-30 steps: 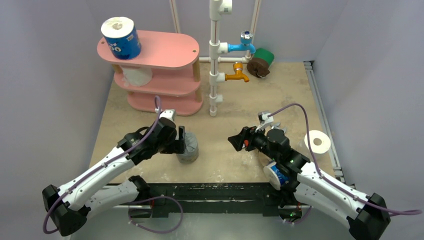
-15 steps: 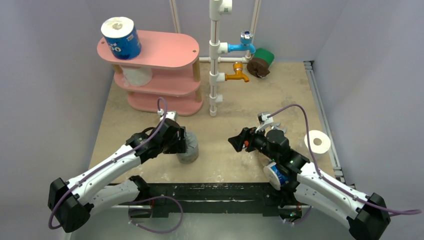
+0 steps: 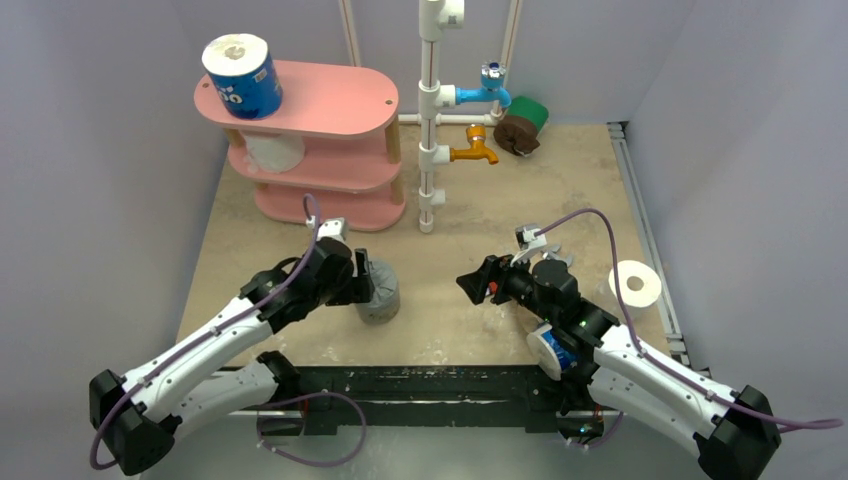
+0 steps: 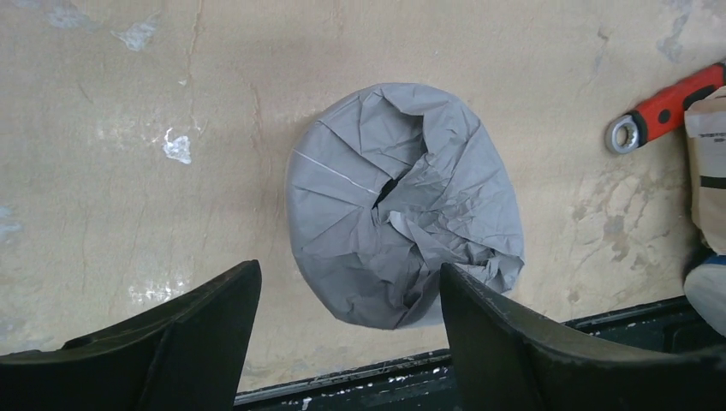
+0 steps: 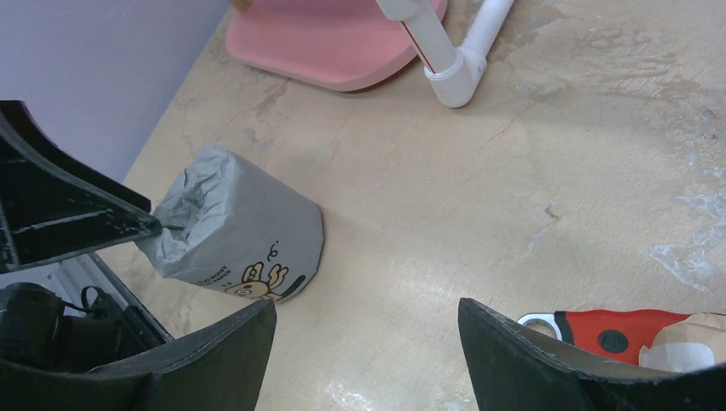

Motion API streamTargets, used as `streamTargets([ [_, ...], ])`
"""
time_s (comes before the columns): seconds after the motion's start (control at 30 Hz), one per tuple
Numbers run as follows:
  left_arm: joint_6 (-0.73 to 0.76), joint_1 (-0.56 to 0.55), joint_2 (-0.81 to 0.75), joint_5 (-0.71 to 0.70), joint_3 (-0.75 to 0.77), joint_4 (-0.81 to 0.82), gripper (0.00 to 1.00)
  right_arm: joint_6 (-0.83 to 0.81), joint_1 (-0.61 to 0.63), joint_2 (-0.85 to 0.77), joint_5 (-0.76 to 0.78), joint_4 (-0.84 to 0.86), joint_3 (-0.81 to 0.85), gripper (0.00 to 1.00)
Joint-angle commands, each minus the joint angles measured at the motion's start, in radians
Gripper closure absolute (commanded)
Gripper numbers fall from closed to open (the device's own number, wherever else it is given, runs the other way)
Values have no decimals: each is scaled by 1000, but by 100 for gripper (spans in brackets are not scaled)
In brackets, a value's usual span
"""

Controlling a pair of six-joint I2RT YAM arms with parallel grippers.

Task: Place and organize the paper towels onto the shelf
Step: Pick up the paper towel from the center of the board.

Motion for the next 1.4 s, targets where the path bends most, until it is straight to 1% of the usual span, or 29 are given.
streamTargets([
  [0.0, 23, 7, -60, -48, 65, -44, 24, -2, 2, 1, 12, 25, 2, 21],
  [0.17, 27, 12, -36, -78, 82, -48, 23, -1, 3, -1, 12, 26, 2, 21],
  [0.43, 20, 47, 100, -59, 41, 17, 26, -2, 3, -6, 9, 20, 0, 21],
  [0.63, 19, 62, 143, -29, 17, 73, 29, -1, 2, -14, 9, 17, -4, 21],
  [0.93, 12, 63, 175, -5, -18, 107, 40, 1, 2, -16, 8, 21, -10, 21],
  [1.07, 8, 63, 193, 7, -29, 122, 43, 0, 2, -17, 9, 21, -11, 21],
  [1.17, 8, 63, 201, 14, -36, 133, 48, 0, 3, -20, 10, 21, -11, 21],
  [1.37, 11, 63, 202, 14, -42, 138, 61, 2, 2, -17, 9, 23, -15, 21],
])
